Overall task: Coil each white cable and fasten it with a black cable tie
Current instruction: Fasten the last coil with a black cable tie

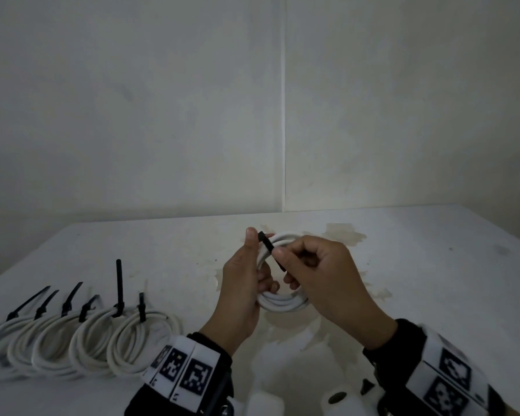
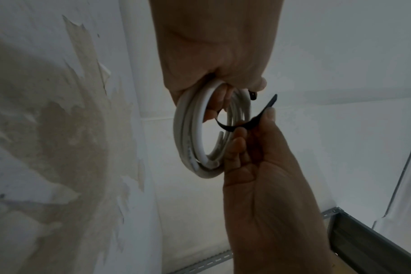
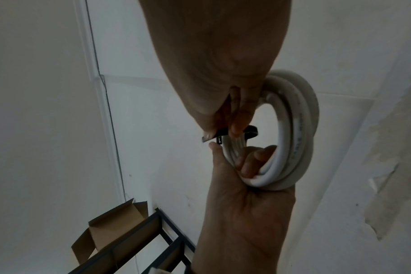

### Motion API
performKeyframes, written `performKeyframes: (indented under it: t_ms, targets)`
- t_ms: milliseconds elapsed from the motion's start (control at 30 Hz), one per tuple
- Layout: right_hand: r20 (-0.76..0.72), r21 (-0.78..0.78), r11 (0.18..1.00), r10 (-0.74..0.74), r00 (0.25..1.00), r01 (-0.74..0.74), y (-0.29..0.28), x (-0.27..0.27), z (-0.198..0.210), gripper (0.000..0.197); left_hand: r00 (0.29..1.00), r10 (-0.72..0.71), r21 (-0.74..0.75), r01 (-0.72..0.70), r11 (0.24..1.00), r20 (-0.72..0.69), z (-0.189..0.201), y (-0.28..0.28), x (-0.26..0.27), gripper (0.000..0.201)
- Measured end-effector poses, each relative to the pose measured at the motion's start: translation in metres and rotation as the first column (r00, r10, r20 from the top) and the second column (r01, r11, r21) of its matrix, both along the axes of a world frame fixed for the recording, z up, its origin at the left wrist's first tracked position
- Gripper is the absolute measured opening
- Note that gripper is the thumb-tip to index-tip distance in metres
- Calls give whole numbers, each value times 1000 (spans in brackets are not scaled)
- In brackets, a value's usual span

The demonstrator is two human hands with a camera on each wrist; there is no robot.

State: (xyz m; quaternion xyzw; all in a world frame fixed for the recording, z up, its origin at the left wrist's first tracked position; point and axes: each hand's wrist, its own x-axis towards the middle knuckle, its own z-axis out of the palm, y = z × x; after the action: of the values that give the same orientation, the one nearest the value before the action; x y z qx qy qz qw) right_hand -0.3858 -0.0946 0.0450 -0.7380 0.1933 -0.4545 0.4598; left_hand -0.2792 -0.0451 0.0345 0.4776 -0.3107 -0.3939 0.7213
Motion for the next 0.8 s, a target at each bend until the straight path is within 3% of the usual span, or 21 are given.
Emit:
performKeyframes:
  t_ms: [167, 800]
  targets:
    - [-32, -31, 994, -107, 994, 106, -2, -1, -3, 27, 999, 17, 34, -18, 999, 31, -2, -1, -4, 44]
    - [-85, 2, 994, -111, 990, 112, 0, 4, 1, 20, 996, 25, 30, -28, 999, 83, -10, 0, 1, 47]
